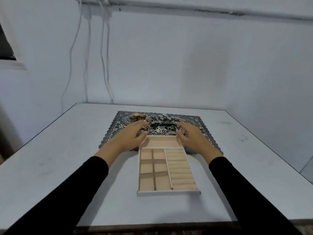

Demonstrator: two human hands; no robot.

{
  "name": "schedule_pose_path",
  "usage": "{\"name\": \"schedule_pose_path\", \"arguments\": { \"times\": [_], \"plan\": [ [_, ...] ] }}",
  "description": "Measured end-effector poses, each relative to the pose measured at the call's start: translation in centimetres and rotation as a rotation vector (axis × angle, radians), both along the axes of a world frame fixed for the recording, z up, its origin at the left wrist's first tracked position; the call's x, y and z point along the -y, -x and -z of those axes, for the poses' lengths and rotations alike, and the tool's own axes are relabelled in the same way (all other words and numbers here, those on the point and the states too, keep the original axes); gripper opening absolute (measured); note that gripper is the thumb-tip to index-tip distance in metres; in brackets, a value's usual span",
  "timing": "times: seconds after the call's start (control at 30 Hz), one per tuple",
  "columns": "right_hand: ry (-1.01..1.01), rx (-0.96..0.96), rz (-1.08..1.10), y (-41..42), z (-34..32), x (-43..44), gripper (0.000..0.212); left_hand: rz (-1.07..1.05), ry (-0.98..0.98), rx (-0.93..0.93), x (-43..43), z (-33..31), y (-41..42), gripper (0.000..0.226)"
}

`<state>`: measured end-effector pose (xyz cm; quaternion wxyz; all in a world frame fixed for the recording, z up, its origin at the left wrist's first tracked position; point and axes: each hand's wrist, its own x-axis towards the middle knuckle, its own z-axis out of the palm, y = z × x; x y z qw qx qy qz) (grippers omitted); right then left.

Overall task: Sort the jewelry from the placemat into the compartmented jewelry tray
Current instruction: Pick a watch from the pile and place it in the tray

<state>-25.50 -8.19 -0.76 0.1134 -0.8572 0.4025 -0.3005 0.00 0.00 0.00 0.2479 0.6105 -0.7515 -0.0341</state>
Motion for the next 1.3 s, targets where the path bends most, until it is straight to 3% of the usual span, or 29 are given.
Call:
{"name": "schedule_pose_path", "arguments": {
  "times": [0.43,0.9,1.3],
  "plan": [
    [-0.153,0.142,-0.018,0.0,2.3,0.4,0.037,0.006,-0.048,-0.120,0.4,3.4,-1.3,0.043],
    [-0.099,0.208,0.074,-0.9,2.8,7.3,0.035,-0.169,0.080,-0.202,6.6,2.9,-4.6,0.041],
    [-0.098,0.161,0.034,-3.7,2.0,13.9,0.034,-0.141,0.045,-0.239,13.5,2.6,-7.9,0.037]
  ]
}}
